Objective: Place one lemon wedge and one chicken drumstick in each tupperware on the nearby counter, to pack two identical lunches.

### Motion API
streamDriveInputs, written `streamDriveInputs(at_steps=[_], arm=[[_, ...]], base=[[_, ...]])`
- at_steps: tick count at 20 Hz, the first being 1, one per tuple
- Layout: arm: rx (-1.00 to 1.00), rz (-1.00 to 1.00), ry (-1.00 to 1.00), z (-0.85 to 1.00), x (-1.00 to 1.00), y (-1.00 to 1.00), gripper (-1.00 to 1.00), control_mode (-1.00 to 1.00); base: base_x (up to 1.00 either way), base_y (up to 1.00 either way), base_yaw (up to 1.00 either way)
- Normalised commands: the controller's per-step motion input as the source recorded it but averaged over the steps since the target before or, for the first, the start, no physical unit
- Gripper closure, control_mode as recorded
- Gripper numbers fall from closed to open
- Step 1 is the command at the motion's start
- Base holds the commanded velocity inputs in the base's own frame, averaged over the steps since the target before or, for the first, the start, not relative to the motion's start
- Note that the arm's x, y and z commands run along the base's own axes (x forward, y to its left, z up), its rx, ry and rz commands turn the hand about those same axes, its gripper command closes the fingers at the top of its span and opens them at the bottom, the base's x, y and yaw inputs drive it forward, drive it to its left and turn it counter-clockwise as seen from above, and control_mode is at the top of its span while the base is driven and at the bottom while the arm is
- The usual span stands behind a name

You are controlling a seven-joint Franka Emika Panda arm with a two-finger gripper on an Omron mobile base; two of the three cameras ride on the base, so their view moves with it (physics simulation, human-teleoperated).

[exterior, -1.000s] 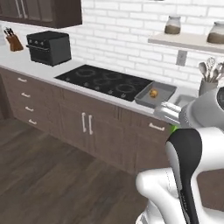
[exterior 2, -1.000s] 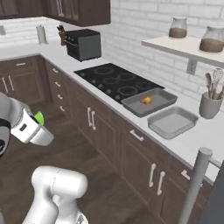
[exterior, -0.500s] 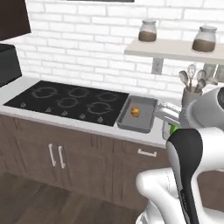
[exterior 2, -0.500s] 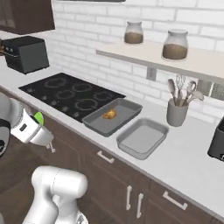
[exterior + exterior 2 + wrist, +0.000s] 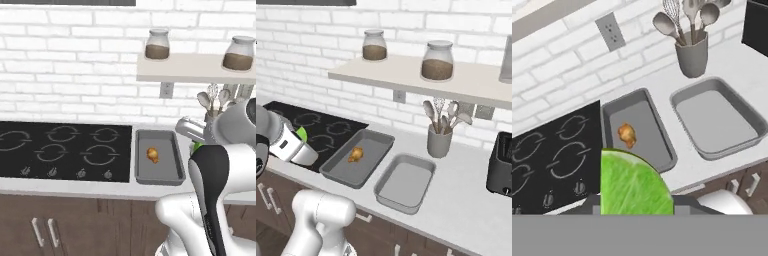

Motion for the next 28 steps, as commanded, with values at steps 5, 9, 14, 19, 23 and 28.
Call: streamDriveInputs(at_steps=[5, 9, 14, 19, 23, 28], arm=[[0.00, 0.00, 0.00, 0.00, 0.00, 0.00, 1.00, 1.00], [0.00, 0.00, 0.00, 0.00, 0.00, 0.00, 1.00, 1.00], [-0.02, -0.13, 0.00, -0.05, 0.22, 0.15, 1.00, -1.00], [0.00, -0.15, 0.09, -0.28, 0.48, 0.15, 1.00, -1.00], [0.02, -0.01, 0.26, -0.42, 0.52, -0.03, 1.00, -1.00], [0.08, 0.14, 0.34, -0.54, 0.63, -0.07, 1.00, -1.00]], base=[[0.47, 0.28, -0.34], [0.46, 0.27, -0.36], [0.33, 0.25, -0.21], [0.00, 0.00, 0.00], [0.00, 0.00, 0.00], [0.00, 0.00, 0.00]])
